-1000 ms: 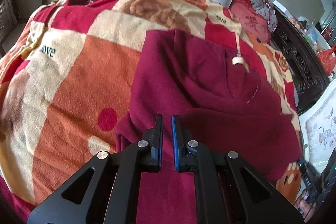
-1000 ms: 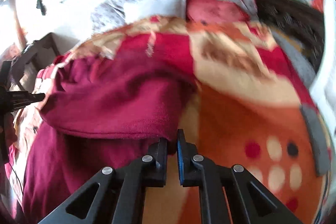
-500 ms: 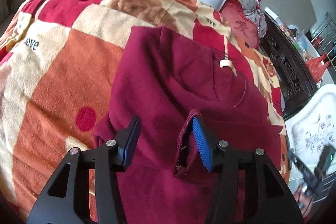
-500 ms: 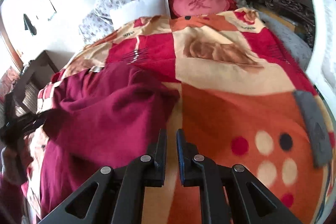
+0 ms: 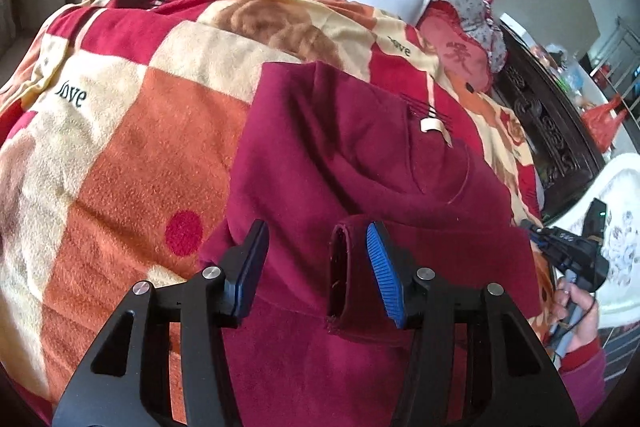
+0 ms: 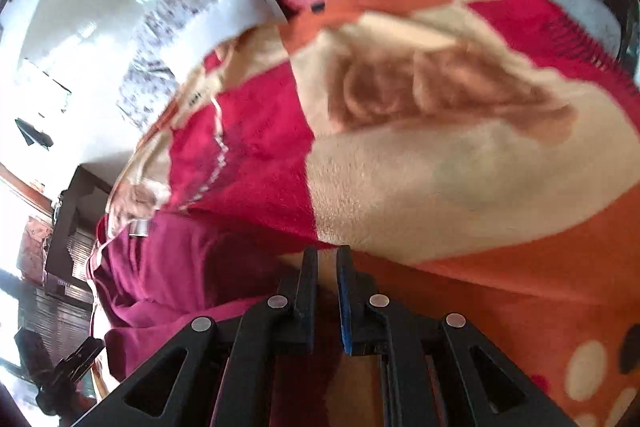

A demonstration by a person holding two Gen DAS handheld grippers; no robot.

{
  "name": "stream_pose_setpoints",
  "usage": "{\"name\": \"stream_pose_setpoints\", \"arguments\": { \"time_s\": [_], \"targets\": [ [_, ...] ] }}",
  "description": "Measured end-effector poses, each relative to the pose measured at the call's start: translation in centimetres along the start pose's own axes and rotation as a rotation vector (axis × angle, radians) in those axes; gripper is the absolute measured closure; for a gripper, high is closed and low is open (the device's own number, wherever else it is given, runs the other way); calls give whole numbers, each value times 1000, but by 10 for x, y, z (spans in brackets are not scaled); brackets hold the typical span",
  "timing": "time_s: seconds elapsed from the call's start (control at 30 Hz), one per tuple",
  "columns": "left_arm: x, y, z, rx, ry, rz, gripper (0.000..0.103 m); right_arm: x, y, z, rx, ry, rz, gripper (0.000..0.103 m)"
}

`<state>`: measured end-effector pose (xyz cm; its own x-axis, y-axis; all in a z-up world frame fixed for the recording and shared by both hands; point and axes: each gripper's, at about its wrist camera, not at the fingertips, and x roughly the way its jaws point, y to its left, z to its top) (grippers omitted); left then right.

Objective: Fold small clothes

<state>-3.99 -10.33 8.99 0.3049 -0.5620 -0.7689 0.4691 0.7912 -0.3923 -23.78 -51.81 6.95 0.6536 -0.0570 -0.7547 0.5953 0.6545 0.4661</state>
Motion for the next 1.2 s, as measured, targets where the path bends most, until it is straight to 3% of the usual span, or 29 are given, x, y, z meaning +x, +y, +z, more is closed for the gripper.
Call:
{"name": "stream_pose_setpoints", "arguments": {
  "time_s": [0.1, 0.27, 0.33, 0.4, 0.47, 0.5, 0.6, 0.7, 0.8, 0.87, 0.97, 1.03, 1.13, 1.2],
  "targets": [
    [7, -1, -3, 5, 26, -16, 52, -29, 1, -15, -22, -32, 12, 95],
    [22, -11, -11, 24, 58, -30, 52, -49, 12, -56, -87, 2, 14, 89],
    [30, -15, -14, 28, 87, -22, 52, -52, 17, -70, -89, 0, 25, 85],
    [35, -20, -15, 46, 90, -18, 52, -48, 22, -78, -101, 15, 22, 72],
    [40, -26, -13, 73, 89, 0, 70, -48, 26, -85, -110, 11, 14, 70],
    [41, -31, -11, 92, 93, 0, 91, -48, 27, -87, -111, 11, 15, 70],
    [27, -48, 2, 152, 25, 8, 97, -53, 32, -91, -123, -3, -4, 70],
    [2, -53, 22, 152, -57, -32, 97, -68, 38, -90, -145, -65, -9, 70],
    [-9, -52, 31, 162, -126, 14, 97, -75, 46, -90, -175, -104, 16, 70],
    [2, -41, 32, 148, -107, 55, 97, -70, 53, -90, -210, -95, 8, 70],
    [30, -18, 24, 88, -16, 93, 97, -55, 60, -94, -253, -69, 2, 70],
    [42, -8, 16, 80, -4, 126, 97, -41, 61, -96, -279, -50, -8, 70],
    [53, -2, 12, 61, 4, 138, 97, -11, 55, -99, -304, 33, -92, 70],
    [56, -3, 13, 58, 11, 134, 97, -15, 55, -100, -312, 24, -89, 70]
  ]
}}
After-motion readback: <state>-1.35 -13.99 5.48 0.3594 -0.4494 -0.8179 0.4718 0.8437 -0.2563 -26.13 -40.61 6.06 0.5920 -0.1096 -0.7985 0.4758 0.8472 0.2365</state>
